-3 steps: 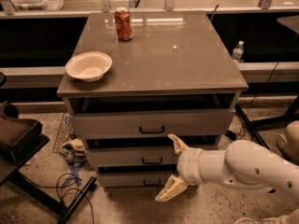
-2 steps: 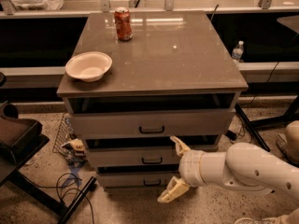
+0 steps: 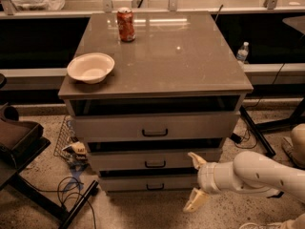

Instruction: Open middle drawer

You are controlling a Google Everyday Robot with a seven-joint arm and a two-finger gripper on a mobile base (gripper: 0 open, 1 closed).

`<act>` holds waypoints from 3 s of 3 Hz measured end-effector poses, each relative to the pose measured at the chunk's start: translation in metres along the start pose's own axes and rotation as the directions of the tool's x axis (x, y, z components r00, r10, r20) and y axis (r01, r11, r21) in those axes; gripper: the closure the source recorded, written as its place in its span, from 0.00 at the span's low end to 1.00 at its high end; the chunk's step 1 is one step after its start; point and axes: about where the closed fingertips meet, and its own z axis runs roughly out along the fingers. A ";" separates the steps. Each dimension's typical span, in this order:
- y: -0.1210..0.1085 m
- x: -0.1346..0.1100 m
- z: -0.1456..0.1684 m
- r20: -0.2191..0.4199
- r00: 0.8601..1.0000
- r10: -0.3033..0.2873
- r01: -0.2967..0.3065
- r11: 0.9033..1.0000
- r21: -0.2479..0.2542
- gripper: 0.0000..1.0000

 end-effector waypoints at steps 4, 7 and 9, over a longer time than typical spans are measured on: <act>-0.102 0.091 0.077 -0.112 0.993 -0.044 0.045 0.999 0.005 0.00; -0.099 0.090 0.081 -0.109 0.993 -0.045 0.045 0.999 -0.001 0.41; -0.098 0.089 0.082 -0.107 0.993 -0.045 0.045 0.999 -0.005 0.88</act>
Offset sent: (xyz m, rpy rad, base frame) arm 0.0814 -0.0664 -0.0697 -0.1398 -0.0198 -0.0348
